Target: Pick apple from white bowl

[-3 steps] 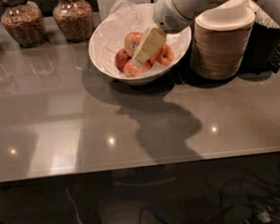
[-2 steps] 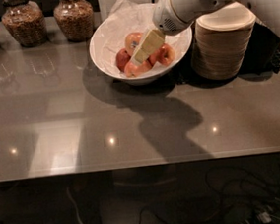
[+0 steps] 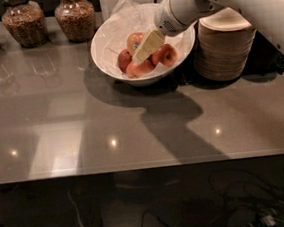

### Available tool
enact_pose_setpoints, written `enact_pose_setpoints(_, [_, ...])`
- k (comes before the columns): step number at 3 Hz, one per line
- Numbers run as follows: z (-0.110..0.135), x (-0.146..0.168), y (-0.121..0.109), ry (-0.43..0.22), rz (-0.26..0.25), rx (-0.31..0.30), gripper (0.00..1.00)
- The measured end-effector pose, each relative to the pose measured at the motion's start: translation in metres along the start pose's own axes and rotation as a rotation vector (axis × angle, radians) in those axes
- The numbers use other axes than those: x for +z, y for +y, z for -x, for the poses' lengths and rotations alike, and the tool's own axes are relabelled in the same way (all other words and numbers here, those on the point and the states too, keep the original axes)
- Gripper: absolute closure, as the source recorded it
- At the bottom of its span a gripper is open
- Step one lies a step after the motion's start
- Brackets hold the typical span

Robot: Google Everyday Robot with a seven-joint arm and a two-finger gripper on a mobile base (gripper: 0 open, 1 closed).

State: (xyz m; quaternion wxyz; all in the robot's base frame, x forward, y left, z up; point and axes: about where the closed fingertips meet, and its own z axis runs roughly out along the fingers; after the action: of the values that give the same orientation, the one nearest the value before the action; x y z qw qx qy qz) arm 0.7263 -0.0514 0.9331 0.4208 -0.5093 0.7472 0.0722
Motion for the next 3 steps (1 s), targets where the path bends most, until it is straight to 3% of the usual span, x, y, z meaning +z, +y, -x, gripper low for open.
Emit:
enact_pose_setpoints(2, [-0.003,0.028,0.008,0.023,0.037,0.020,0.04])
enact_pose_setpoints(3, [-0.002,0.032,0.012,0.023,0.048,0.022,0.16])
